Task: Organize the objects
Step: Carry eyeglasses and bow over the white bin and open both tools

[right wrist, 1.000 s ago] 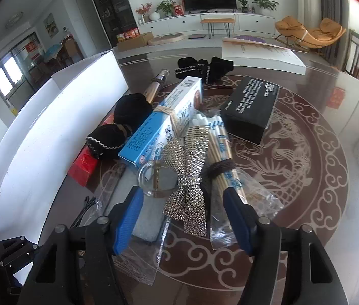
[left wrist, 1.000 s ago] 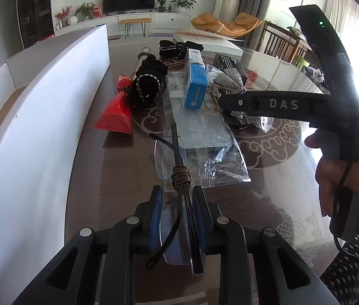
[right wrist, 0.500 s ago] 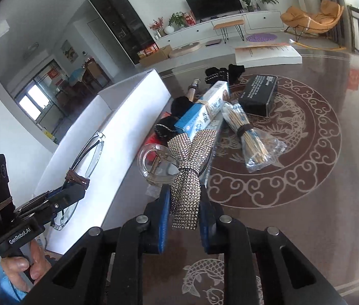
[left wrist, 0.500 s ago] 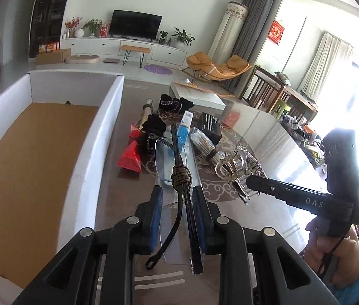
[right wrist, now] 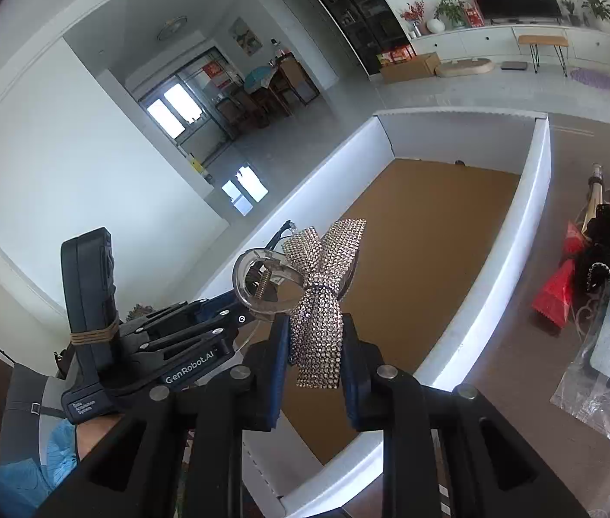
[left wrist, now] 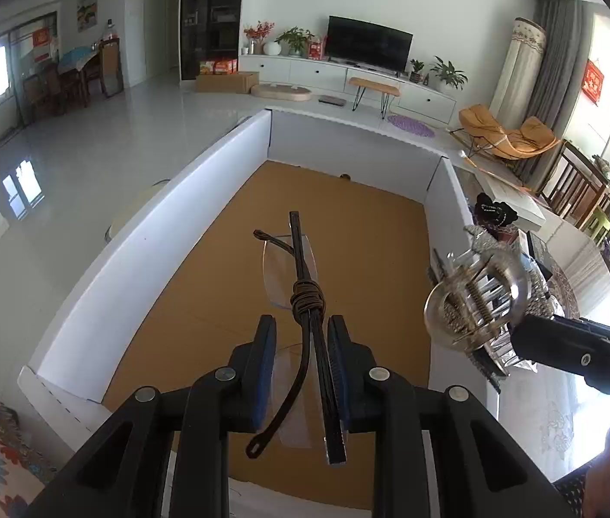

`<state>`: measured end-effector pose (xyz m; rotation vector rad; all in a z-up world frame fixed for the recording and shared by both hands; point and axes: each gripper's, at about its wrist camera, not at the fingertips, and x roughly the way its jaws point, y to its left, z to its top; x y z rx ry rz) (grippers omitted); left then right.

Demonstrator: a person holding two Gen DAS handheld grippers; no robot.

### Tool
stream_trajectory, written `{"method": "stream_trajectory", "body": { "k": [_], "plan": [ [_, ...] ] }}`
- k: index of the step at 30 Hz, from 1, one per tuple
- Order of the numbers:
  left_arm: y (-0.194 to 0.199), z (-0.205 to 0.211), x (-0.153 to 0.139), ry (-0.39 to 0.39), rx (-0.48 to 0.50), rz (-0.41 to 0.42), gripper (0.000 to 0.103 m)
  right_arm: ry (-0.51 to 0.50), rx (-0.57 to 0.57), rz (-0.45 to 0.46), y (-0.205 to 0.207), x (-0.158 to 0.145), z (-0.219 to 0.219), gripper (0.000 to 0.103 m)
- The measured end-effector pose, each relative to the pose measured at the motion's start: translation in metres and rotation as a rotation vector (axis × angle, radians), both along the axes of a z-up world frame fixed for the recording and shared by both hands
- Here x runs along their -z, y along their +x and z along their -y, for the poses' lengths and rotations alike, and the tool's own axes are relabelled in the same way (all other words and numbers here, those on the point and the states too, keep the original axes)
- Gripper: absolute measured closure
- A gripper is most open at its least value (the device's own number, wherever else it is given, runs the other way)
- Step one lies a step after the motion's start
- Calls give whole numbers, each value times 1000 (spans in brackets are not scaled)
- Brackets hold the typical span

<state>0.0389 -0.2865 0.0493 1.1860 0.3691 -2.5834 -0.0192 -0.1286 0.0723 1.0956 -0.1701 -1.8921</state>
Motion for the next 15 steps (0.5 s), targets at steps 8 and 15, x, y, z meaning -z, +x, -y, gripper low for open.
{"method": "stream_trajectory", "body": {
  "k": [8, 15],
  "plan": [
    [1, -31, 3, 69, 29, -12, 51, 77, 238, -147, 0, 12, -74, 19],
    [-9, -183, -20, 86, 477, -100, 15, 484, 618, -284, -9, 62, -194, 7]
  ]
}}
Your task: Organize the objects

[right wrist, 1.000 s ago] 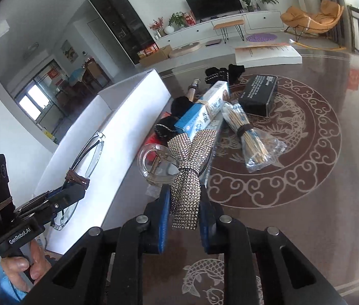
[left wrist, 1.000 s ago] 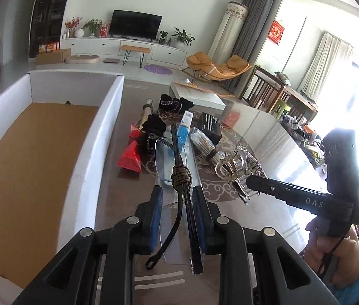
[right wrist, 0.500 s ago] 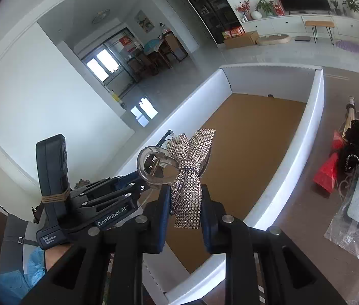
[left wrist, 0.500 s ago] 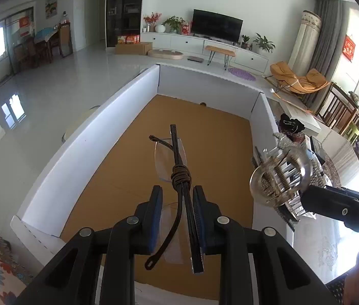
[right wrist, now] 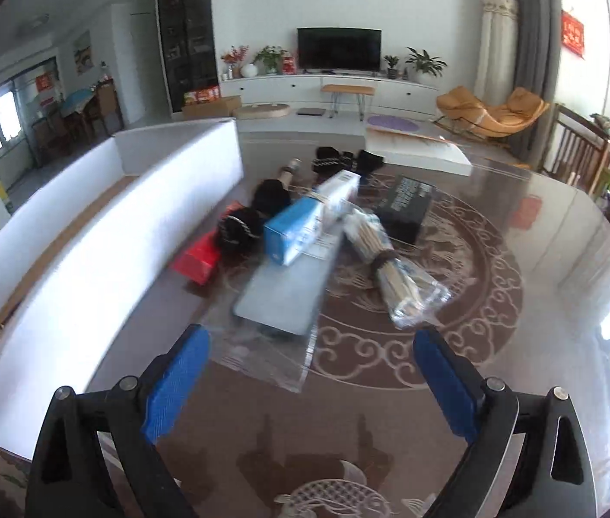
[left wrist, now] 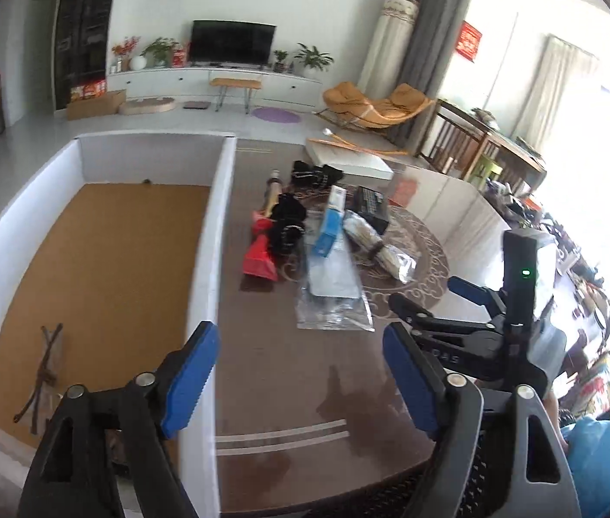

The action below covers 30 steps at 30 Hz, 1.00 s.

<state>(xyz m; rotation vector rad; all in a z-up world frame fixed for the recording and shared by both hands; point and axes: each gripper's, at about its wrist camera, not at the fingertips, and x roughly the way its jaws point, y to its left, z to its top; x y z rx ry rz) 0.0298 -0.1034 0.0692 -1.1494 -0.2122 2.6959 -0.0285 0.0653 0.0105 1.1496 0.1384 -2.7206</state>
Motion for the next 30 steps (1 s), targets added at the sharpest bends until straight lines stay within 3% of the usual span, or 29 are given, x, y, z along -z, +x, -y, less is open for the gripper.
{"method": "stream_trajectory", "body": {
  "k": [2, 5, 8, 12, 20, 22, 24, 30],
  "plan": [
    [-5, -38, 14, -46, 62, -1, 11, 40, 82, 34, -2, 18, -28, 7],
    [-26, -74, 52, -117, 77, 66, 11, 69, 159, 60, 1, 41, -63, 7],
    [-47, -81, 96, -126, 38, 142, 11, 77, 198, 80, 7, 52, -81, 7],
    [-59, -79, 125, -126, -19, 182, 11, 54, 218, 83, 4, 53, -88, 7],
    [-74, -80, 143, -235, -59, 186, 11, 21, 252, 155, -1, 66, -96, 7],
    [-76, -78, 142, -234, -58, 176, 9, 6, 267, 166, -1, 68, -100, 7],
    [-82, -77, 143, -233, -63, 175, 1, 6, 279, 167, 0, 68, -101, 6],
    [-102, -82, 144, -229, -76, 158, 0, 4, 298, 168, 2, 69, -103, 0]
  ]
}}
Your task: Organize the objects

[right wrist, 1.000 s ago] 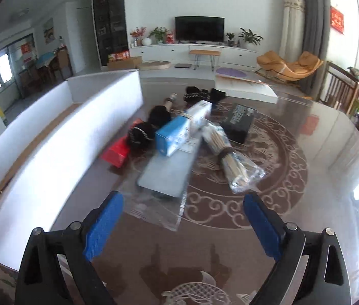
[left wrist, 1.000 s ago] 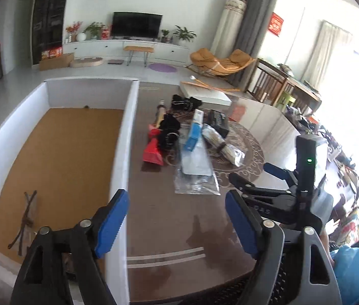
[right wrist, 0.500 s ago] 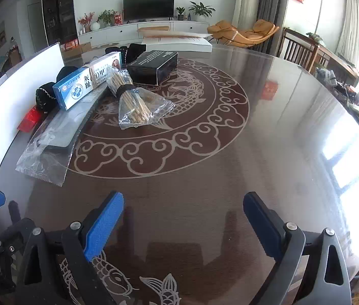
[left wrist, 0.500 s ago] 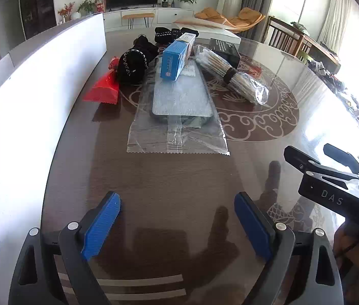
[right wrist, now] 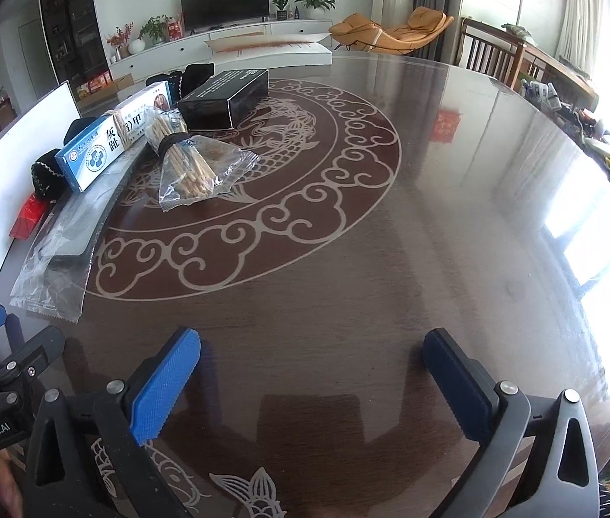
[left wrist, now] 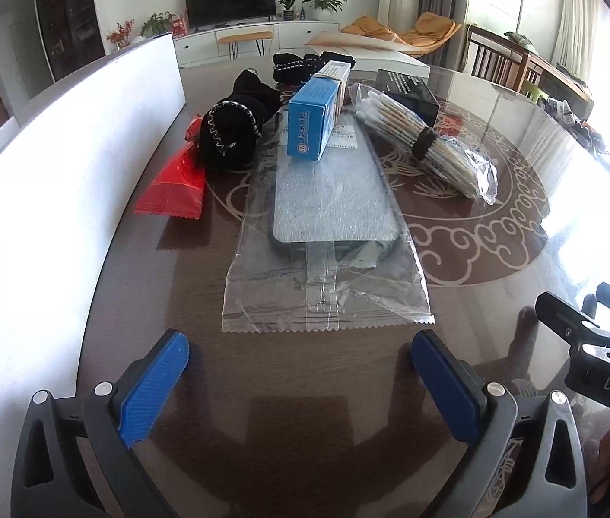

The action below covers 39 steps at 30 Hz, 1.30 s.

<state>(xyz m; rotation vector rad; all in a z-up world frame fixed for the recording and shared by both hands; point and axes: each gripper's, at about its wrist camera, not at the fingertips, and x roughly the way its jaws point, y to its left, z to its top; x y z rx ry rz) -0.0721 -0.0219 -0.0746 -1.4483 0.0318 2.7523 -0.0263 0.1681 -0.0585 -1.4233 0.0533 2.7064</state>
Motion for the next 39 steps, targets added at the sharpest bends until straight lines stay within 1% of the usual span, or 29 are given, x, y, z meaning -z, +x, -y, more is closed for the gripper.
{"method": "stream_trajectory", "body": {
  "k": [8, 13, 39],
  "plan": [
    [-25, -14, -1, -1, 17, -10, 0, -2, 4, -7, 0, 1, 0, 0],
    [-36, -16, -1, 0, -7, -17, 0, -1, 4, -7, 0, 2, 0, 0],
    [-36, -16, -1, 1, -9, -17, 0, -2, 3, -8, -1, 2, -1, 0]
  ]
}}
